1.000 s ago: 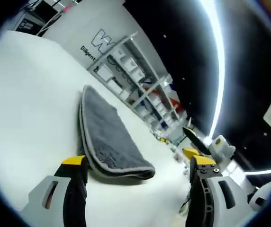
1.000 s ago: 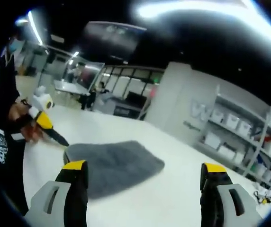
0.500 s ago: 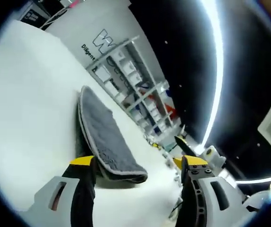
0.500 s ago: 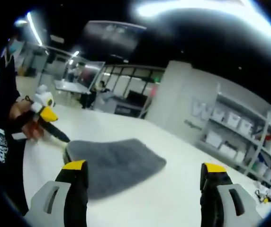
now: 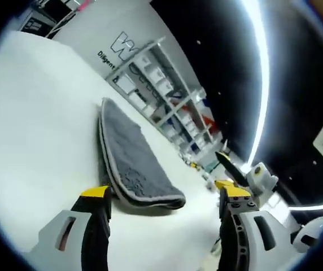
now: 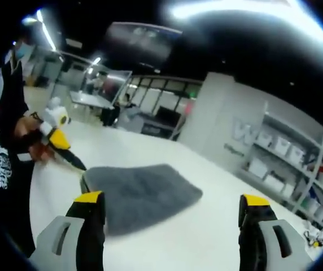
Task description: Open the folded towel by lifting each exposed corner and separating the folded layers until the towel lies flat within the target outline without major curled edges
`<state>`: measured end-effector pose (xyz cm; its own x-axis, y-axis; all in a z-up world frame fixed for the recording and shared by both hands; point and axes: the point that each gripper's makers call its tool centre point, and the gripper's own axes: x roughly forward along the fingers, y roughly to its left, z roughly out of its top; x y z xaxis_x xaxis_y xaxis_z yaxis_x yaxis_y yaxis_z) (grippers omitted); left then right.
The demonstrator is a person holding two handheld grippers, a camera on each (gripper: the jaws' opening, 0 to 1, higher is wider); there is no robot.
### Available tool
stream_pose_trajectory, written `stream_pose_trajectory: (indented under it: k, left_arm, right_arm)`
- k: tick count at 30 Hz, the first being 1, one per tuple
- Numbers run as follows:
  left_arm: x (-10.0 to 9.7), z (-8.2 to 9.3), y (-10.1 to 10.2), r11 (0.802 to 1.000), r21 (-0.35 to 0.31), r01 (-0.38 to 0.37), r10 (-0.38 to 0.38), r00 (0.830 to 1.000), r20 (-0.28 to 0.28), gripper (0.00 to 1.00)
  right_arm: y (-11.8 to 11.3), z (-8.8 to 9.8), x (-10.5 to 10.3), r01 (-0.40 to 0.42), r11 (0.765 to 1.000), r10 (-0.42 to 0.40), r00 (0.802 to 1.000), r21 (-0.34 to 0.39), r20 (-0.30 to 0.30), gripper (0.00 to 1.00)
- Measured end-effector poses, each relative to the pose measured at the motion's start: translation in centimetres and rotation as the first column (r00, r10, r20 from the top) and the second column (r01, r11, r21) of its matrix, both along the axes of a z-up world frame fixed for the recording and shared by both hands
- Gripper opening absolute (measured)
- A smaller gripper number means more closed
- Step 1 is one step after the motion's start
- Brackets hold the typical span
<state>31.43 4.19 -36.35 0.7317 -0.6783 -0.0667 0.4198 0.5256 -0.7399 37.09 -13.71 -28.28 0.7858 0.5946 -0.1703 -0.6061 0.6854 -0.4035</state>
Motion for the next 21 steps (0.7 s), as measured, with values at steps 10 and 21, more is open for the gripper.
stream_pose_trajectory:
  k: [10,21]
  left_arm:
    - [-0.7,-0.2,-1.7,1.0,-0.022,-0.014,0.013,0.998,-0.053,0.92]
    - [0.3,0.6,-1.8,0.987,-0.149,-0.052,0.04,0.996,-0.08,0.84]
  right_arm:
    - [0.3,-0.1,0.1,-0.004,1.0,0.004,1.0,0.002,-0.002,0.99]
    - [0.2,-0.3,0.1,-0.004,1.0,0.004,1.0,-0.001,-0.005,0.99]
